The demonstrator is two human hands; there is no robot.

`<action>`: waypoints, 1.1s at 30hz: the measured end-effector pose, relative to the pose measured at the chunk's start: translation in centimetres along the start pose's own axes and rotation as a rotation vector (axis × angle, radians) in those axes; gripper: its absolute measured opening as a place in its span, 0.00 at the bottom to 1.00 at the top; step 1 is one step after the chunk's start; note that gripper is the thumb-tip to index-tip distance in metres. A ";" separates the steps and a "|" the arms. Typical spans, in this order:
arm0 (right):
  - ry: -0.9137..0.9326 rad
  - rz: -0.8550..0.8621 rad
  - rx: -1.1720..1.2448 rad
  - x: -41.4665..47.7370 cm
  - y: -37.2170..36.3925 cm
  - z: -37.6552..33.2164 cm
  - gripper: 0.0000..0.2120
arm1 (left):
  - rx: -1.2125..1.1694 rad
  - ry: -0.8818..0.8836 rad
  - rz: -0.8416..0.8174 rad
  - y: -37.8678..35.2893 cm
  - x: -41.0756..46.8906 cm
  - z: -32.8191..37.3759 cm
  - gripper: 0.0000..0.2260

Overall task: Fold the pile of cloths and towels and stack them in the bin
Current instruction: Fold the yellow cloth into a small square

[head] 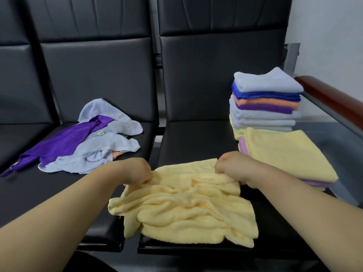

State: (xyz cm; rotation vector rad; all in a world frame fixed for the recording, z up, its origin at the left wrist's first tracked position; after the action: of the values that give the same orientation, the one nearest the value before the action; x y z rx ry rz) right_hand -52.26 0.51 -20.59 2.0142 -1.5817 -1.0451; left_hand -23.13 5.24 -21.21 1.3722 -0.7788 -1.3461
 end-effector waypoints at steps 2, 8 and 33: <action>0.030 0.080 0.033 0.4 -0.3 -0.2 0.05 | 0.019 0.008 0.002 0.1 0.0 -0.1 0.09; 0.042 0.069 -0.004 0.6 -0.7 -0.3 0.11 | -0.167 -0.041 0.116 -0.6 0.7 0.8 0.11; 0.094 -0.037 -0.053 4.1 -1.5 -0.6 0.15 | -0.389 -0.148 0.246 -2.2 3.8 0.9 0.09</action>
State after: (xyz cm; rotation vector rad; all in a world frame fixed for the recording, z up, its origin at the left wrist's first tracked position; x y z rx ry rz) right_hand -50.47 -2.98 -22.56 2.0338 -1.4596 -0.9808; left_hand -23.81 2.09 -24.36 0.8522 -0.7117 -1.3288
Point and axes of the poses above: each hand's wrist, its own x-axis towards the middle knuckle, its own y-axis out of the back of the hand, z = x × y, the point moved 2 cm from there along x, towards the middle knuckle, and after that the axes turned 10 degrees about z, right-handed, at the moved point
